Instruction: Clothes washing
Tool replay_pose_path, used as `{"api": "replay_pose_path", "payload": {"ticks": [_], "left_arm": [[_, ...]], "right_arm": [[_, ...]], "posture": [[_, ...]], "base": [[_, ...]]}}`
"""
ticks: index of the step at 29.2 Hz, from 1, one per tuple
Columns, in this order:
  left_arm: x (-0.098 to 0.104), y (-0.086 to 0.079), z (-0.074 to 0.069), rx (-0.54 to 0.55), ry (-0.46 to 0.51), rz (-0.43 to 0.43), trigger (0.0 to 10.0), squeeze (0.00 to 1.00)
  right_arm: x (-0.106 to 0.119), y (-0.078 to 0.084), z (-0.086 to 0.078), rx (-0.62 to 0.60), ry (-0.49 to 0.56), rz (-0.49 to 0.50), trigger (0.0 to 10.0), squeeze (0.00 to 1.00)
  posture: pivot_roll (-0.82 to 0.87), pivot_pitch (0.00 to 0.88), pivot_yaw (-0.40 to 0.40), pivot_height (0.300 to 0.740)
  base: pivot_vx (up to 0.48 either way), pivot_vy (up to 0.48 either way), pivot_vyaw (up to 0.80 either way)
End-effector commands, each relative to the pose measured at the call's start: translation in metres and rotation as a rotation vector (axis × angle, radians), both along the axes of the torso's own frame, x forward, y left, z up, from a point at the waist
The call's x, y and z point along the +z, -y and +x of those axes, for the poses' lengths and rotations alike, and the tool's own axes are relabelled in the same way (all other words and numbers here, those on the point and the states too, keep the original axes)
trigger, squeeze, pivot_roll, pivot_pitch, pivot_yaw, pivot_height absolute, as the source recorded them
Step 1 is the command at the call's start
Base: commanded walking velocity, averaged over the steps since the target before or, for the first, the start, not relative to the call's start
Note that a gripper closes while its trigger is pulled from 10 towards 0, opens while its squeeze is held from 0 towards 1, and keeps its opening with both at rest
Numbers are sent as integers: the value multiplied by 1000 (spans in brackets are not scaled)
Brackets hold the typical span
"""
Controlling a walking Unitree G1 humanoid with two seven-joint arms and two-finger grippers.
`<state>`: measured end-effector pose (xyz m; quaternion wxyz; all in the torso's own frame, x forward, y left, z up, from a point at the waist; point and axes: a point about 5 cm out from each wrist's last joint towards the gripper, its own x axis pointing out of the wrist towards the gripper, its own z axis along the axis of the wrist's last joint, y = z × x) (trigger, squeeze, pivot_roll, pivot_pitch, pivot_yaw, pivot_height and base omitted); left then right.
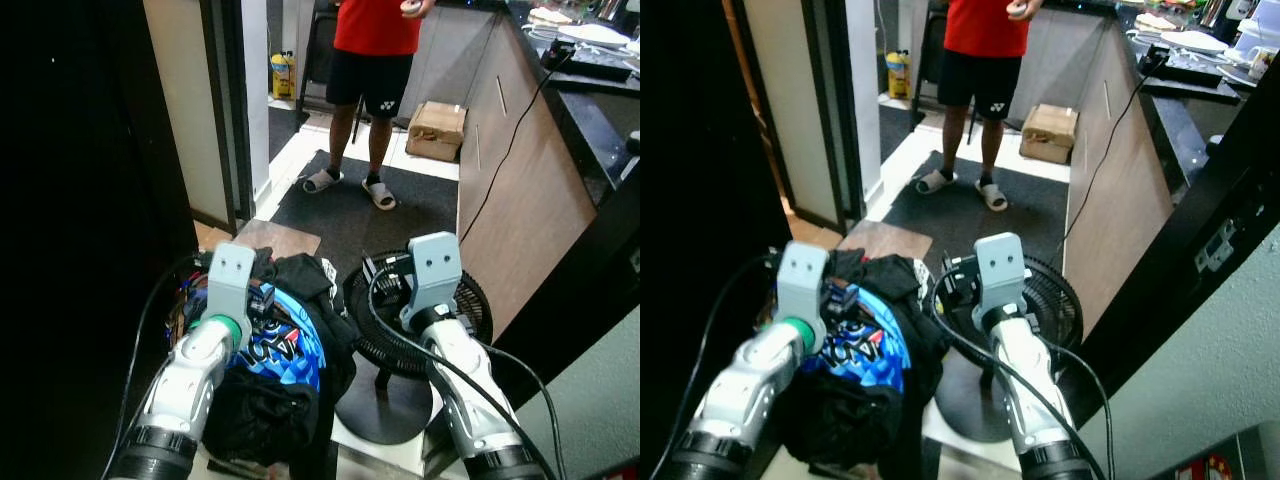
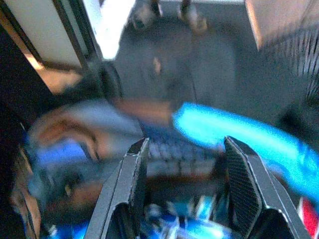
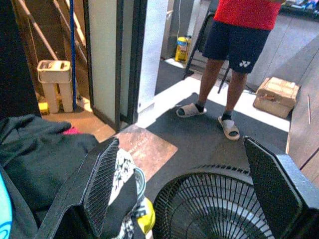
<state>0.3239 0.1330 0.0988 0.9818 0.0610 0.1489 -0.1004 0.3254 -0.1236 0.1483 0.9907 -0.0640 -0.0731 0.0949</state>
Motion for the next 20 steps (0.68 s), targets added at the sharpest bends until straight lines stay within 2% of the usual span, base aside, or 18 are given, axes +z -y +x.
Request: {"api": "replay_pose_path", "payload": {"ticks": [1,5,7,10,11,13,14,20], "left_arm": [[-27,-4,-10,-21,-97,80,10000,0],[-42,-11,-14,-10,-143,123,10000,0],[-52,-21,-15,24,-177,159,10000,0],[-52,-23,-15,26,-178,164,10000,0],[-52,-24,-15,23,-176,166,7725,0],[-52,-24,-15,23,-176,166,7725,0],[-50,-25,-14,22,-168,157,118,0],[-41,-26,-12,20,-126,133,0,0]], "right_arm": [[-7,5,1,-18,-15,-12,10000,0],[-8,5,1,-20,-14,-11,10000,0],[-9,4,2,-21,-10,-9,10000,0],[-9,4,2,-21,-10,-8,10000,0],[-9,4,2,-22,-9,-7,10000,0],[-9,4,2,-22,-9,-7,10000,0],[-9,5,2,-24,-9,-6,10000,0],[-10,6,2,-28,-9,-6,10000,0]], "posture": [[82,0,18,740],[82,0,18,740],[84,0,19,740],[84,0,19,740],[84,0,19,740],[84,0,19,740],[84,0,19,740],[84,0,20,740]], "base": [[0,0,0],[0,0,0],[0,0,0],[0,0,0],[0,0,0],[0,0,0],[0,0,0],[0,0,0]]}}
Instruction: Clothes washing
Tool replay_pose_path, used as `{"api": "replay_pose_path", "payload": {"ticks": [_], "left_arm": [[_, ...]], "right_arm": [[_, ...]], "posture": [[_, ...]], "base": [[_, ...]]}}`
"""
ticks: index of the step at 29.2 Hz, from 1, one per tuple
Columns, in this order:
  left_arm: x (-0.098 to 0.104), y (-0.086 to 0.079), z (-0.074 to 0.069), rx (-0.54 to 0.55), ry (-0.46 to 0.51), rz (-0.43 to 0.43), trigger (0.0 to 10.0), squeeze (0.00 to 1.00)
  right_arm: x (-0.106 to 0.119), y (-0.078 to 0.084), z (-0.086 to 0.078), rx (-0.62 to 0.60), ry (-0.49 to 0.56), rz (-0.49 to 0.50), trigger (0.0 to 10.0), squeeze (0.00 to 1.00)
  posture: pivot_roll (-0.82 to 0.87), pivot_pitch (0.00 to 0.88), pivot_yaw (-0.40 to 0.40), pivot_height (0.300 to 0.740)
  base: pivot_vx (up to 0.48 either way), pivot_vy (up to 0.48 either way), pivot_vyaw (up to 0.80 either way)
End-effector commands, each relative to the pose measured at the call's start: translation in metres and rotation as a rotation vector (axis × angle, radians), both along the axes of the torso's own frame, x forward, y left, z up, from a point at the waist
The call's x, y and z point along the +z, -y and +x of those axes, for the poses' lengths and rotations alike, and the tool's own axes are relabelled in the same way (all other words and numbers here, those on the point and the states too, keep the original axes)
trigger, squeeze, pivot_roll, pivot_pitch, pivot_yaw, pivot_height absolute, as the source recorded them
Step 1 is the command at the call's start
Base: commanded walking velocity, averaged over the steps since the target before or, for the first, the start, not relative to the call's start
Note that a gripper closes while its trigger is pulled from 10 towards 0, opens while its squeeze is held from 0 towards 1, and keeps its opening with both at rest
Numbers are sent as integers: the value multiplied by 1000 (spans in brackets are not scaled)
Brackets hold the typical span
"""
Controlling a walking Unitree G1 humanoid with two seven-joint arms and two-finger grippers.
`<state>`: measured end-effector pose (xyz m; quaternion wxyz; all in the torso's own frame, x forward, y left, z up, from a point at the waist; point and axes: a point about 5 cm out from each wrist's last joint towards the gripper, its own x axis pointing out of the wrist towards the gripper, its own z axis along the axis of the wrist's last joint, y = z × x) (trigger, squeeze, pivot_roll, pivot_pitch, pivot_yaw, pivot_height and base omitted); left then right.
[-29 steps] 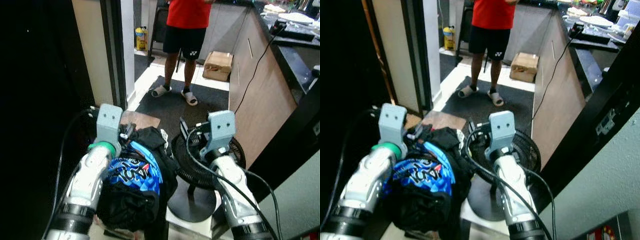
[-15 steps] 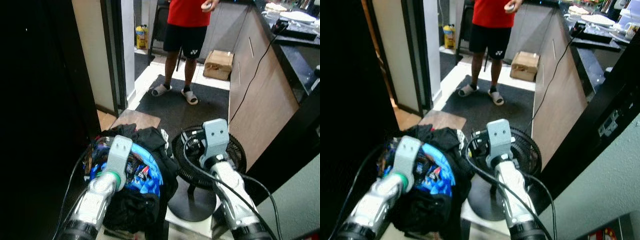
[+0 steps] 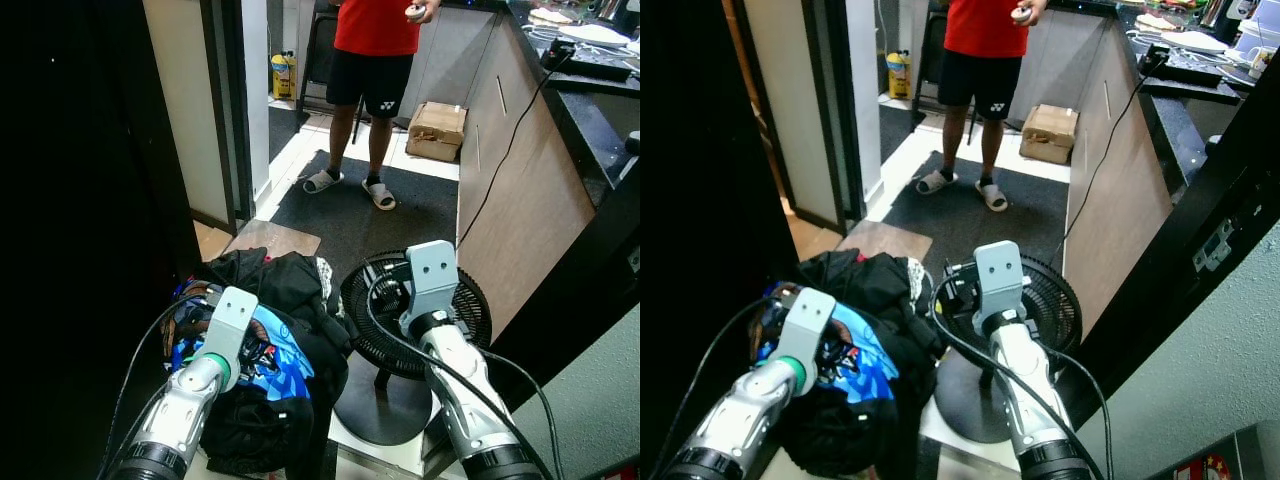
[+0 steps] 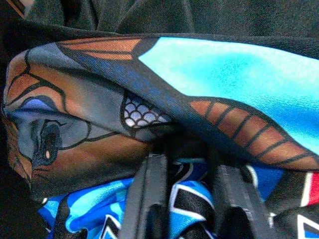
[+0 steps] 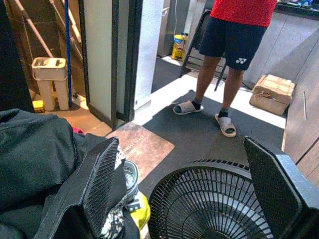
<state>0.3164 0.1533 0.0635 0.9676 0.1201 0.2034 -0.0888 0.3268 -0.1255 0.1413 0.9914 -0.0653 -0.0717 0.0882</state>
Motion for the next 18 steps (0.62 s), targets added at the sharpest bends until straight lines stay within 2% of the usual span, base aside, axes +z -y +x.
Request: {"api": "replay_pose_path", "payload": {"ticks": [1,11,14,15,16,17,18], "left_arm": [[-2,-5,-3,6,-5,-4,0,0],[12,-7,4,18,83,-27,0,0],[12,-7,4,18,83,-27,0,0],[31,-4,10,20,162,-74,0,0],[31,-4,10,20,162,-74,0,0],[56,-1,18,33,249,-148,0,0],[56,-1,18,33,249,-148,0,0]], "right_arm": [[-4,4,0,-17,-7,-3,10000,0],[-3,5,1,-24,2,2,10000,0],[-3,5,1,-24,2,2,10000,0],[-3,5,1,-25,4,3,10000,0],[-3,5,1,-25,4,3,10000,0],[-2,5,1,-26,7,3,10000,0],[-2,5,1,-26,7,3,10000,0]], "posture": [[86,0,20,740],[86,0,21,740],[86,0,21,740],[84,0,19,740],[84,0,19,740],[85,0,18,740],[85,0,18,740]], "base": [[0,0,0],[0,0,0],[0,0,0],[0,0,0],[0,0,0],[0,0,0],[0,0,0]]}}
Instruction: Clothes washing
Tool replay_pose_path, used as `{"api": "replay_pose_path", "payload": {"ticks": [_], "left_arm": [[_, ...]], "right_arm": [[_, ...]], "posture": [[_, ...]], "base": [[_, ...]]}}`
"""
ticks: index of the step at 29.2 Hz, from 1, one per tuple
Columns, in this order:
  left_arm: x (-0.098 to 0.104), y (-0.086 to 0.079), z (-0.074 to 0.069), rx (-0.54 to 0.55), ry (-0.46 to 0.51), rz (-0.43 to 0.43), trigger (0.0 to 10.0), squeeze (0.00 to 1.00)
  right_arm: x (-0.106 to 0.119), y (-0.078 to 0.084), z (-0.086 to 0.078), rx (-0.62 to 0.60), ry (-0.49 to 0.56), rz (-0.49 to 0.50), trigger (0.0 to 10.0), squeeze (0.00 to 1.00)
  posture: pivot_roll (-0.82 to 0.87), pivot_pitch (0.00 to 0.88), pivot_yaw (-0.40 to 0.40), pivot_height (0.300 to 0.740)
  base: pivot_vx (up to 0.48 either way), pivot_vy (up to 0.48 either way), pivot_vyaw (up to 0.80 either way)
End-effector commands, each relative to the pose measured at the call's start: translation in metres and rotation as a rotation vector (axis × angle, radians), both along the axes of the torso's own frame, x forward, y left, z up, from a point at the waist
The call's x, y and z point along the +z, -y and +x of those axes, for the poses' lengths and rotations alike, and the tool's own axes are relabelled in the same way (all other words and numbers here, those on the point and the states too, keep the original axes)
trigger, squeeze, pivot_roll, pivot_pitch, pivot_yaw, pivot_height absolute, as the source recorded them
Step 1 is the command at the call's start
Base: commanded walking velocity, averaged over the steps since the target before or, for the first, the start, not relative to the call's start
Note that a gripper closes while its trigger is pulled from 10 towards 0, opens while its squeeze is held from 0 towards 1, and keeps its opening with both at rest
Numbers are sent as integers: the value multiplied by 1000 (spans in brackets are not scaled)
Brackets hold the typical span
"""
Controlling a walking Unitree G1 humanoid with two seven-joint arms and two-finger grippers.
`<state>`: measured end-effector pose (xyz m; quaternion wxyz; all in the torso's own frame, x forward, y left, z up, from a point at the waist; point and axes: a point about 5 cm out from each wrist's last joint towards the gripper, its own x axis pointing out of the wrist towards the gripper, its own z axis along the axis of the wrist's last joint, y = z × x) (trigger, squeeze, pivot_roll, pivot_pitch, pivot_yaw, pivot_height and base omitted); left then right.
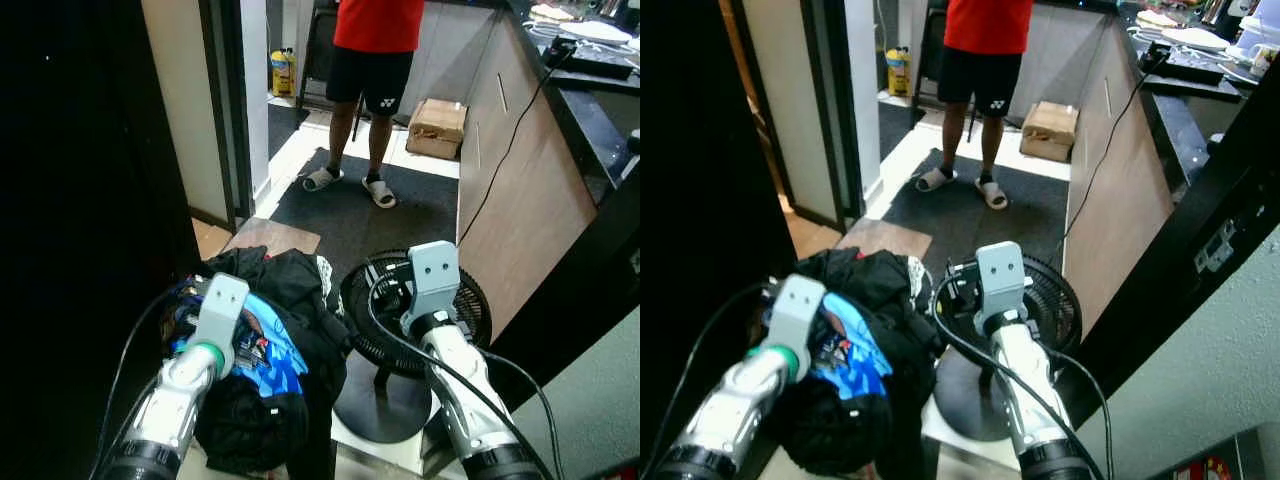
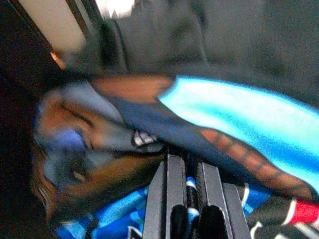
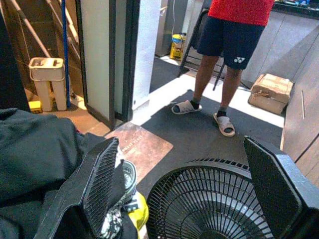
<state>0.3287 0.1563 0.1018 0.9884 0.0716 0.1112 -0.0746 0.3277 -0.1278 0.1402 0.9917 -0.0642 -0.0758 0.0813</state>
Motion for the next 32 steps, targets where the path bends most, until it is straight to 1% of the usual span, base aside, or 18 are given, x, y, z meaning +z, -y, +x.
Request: {"api": "replay_pose_path", "payload": {"ticks": [1,2,3,6,8,10,13,15,18,19,21,23,24,25,27,28,30,32], "left_arm": [[53,6,14,14,182,-131,10000,0],[53,6,14,14,182,-131,10000,0],[88,9,21,21,282,-211,10000,0],[146,10,31,46,438,-323,10000,0],[160,9,33,55,473,-342,10000,0],[202,5,37,75,583,-408,10000,0],[213,4,37,77,611,-432,10000,0],[251,3,32,51,702,-525,10000,0],[270,2,27,28,750,-575,10000,0],[297,1,16,-20,835,-618,10000,0],[312,2,7,-70,901,-591,10000,0],[312,2,7,-70,901,-591,10000,0],[309,9,2,-122,923,-466,10000,0],[309,9,2,-122,923,-466,10000,0],[256,28,4,-178,787,-305,10000,0],[256,28,4,-178,787,-305,10000,0],[203,39,1,-167,639,-243,10000,0],[190,41,-2,-162,608,-229,10000,0]], "right_arm": [[1,3,1,-12,3,0,10000,0],[1,3,1,-12,3,0,10000,0],[2,2,1,-9,8,1,10000,0],[5,-1,3,-1,20,5,10000,0],[6,-2,3,1,24,6,10000,0],[8,-4,3,6,31,11,10000,0],[8,-4,3,7,33,12,10000,0],[9,-4,3,6,36,13,10000,0],[9,-4,3,6,37,14,10000,0],[11,-3,2,5,43,15,10000,0],[13,-3,2,4,51,16,10000,0],[13,-3,2,4,51,16,10000,0],[18,-2,2,-6,71,21,10000,0],[18,-2,2,-6,71,21,10000,0],[35,4,2,-44,141,52,10000,0],[35,4,2,-44,141,52,10000,0],[52,10,1,-66,202,75,10000,0],[56,11,1,-69,215,77,10000,0]], "posture": [[85,0,16,740],[85,0,16,740],[86,0,15,740],[86,0,16,740],[86,0,16,740],[85,0,18,740],[85,0,18,740],[82,0,18,740],[82,0,18,740],[82,0,18,740],[81,0,17,740],[81,0,17,740],[79,0,20,740],[79,0,20,740],[72,0,25,740],[72,0,25,740],[68,0,21,740],[68,0,21,740]], "base": [[0,0,0],[0,0,0],[0,0,0],[0,0,0],[0,0,0],[0,0,0],[0,0,0],[0,0,0],[0,0,0],[0,0,0],[0,0,0],[0,0,0],[0,0,0],[0,0,0],[0,0,0],[0,0,0],[0,0,0],[0,0,0]]}}
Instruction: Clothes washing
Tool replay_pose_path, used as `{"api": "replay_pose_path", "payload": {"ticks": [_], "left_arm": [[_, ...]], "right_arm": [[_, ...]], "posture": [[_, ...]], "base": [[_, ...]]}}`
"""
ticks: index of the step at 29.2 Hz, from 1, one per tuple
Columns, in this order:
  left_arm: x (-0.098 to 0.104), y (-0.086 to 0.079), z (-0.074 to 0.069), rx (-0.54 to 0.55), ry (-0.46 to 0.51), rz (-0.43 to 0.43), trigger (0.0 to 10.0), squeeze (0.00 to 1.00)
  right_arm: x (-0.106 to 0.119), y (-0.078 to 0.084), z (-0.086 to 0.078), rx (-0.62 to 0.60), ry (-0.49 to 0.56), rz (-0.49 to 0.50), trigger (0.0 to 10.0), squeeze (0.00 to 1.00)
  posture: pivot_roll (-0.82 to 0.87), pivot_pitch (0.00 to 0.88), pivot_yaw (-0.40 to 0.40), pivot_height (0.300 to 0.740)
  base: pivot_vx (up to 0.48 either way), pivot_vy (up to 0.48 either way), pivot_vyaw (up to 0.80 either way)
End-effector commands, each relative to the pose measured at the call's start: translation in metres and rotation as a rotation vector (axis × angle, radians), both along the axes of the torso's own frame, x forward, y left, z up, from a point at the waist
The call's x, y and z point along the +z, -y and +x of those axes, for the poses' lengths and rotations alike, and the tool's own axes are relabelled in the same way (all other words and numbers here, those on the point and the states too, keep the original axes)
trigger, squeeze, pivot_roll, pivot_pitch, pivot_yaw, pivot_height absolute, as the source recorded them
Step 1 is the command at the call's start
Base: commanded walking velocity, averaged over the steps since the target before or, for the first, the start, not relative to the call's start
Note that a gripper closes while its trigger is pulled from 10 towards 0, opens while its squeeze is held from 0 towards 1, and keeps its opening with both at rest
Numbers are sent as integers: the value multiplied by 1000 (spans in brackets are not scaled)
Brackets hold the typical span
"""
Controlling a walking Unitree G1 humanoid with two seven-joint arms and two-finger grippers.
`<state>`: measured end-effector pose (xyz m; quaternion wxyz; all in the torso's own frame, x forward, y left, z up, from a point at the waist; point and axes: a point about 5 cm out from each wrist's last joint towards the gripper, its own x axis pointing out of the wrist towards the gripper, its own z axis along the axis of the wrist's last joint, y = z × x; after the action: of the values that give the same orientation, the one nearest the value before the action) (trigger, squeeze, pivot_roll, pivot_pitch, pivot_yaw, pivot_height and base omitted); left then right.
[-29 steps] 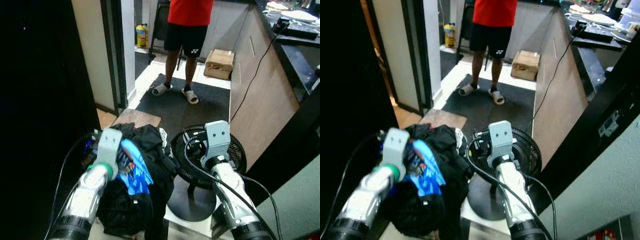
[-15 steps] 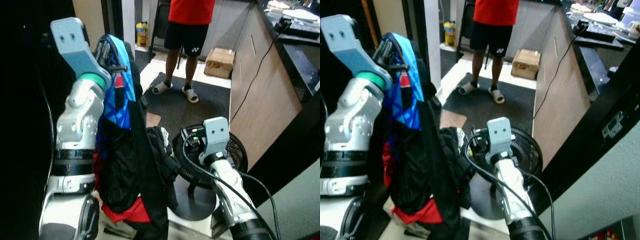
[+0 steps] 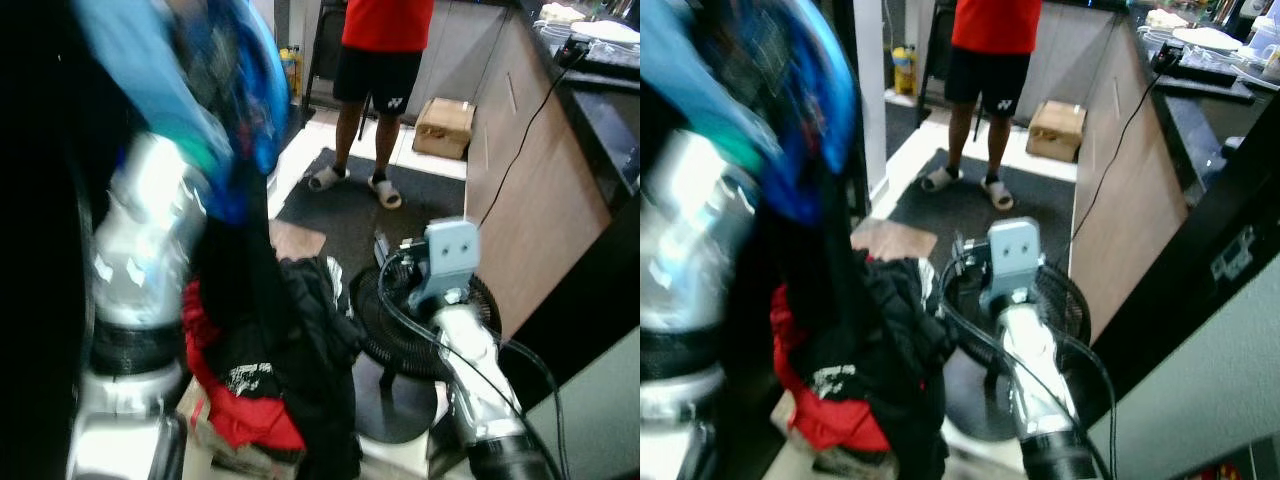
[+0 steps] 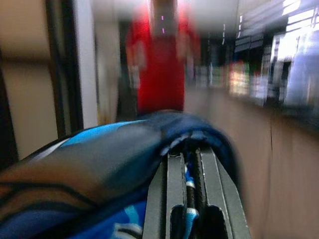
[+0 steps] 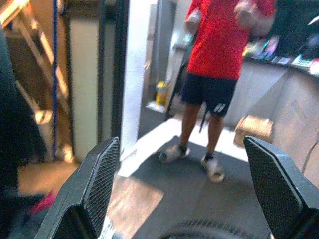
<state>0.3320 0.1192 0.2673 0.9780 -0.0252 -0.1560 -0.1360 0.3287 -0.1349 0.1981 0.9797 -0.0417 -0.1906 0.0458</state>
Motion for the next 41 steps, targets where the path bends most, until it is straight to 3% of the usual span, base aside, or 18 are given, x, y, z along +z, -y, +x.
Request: {"api": "replay_pose_path", "payload": {"ticks": [1,15,20,27,28,29,32,41], "left_arm": [[17,5,-7,1,83,29,10000,0],[2,4,-13,28,31,30,10000,0],[3,6,-13,30,33,32,10000,0],[10,5,-13,18,64,44,10000,0],[17,-1,-12,11,96,70,10000,0],[17,-1,-12,11,96,70,10000,0],[27,-9,-10,27,127,81,10000,0],[34,-13,-9,36,143,80,10000,0]], "right_arm": [[0,5,0,-18,-8,11,10000,0],[8,1,3,0,10,3,10000,0],[8,5,3,-16,-6,45,10000,0],[15,15,4,-56,5,145,10000,0],[19,15,3,-29,11,267,10000,0],[19,15,3,-29,11,267,10000,0],[25,15,2,11,21,399,10000,0],[33,17,2,43,40,516,10000,0]], "posture": [[70,0,17,740],[84,0,1,740],[82,0,2,740],[76,0,10,740],[77,0,11,740],[77,0,11,740],[82,0,11,740],[86,0,12,740]], "base": [[0,0,0],[0,0,0],[0,0,-800],[0,0,-800],[0,0,-800],[0,0,-800],[0,0,-800],[0,0,-800]]}}
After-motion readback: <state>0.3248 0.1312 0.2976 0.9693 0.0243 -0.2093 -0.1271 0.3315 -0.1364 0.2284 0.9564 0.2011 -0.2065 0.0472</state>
